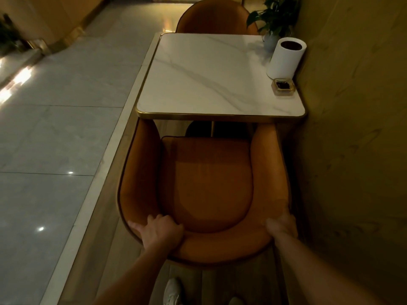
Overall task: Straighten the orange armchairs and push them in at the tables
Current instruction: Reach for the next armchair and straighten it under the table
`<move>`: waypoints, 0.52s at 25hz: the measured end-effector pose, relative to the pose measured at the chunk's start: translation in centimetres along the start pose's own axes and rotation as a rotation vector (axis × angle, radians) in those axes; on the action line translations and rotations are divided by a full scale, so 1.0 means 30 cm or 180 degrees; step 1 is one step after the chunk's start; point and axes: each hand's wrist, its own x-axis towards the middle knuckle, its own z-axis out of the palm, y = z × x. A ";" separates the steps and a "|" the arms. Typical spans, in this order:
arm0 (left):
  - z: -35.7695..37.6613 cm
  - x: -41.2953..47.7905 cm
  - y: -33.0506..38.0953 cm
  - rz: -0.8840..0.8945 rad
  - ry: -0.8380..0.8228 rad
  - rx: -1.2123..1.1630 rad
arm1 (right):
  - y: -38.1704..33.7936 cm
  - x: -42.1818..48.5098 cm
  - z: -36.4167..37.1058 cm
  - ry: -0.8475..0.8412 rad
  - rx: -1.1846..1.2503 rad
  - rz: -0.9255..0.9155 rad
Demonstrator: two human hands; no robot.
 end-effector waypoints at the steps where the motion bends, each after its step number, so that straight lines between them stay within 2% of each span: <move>1: 0.009 -0.015 0.005 0.0004 -0.0008 0.0016 | 0.034 0.033 0.003 -0.0004 0.0040 0.0045; 4: 0.032 -0.061 0.017 0.0091 -0.0058 0.0050 | 0.130 0.090 0.001 0.0037 -0.0043 0.0124; 7: 0.034 -0.061 -0.011 0.0233 0.0077 0.0133 | 0.101 -0.028 -0.047 0.0065 -0.0247 0.0006; 10: 0.004 0.012 -0.075 0.0234 0.0199 0.0197 | 0.050 -0.031 -0.076 0.0061 -0.1111 -0.0226; 13: -0.008 0.084 -0.125 0.0196 0.0074 0.0233 | -0.010 -0.005 -0.082 0.0076 -0.2128 -0.0770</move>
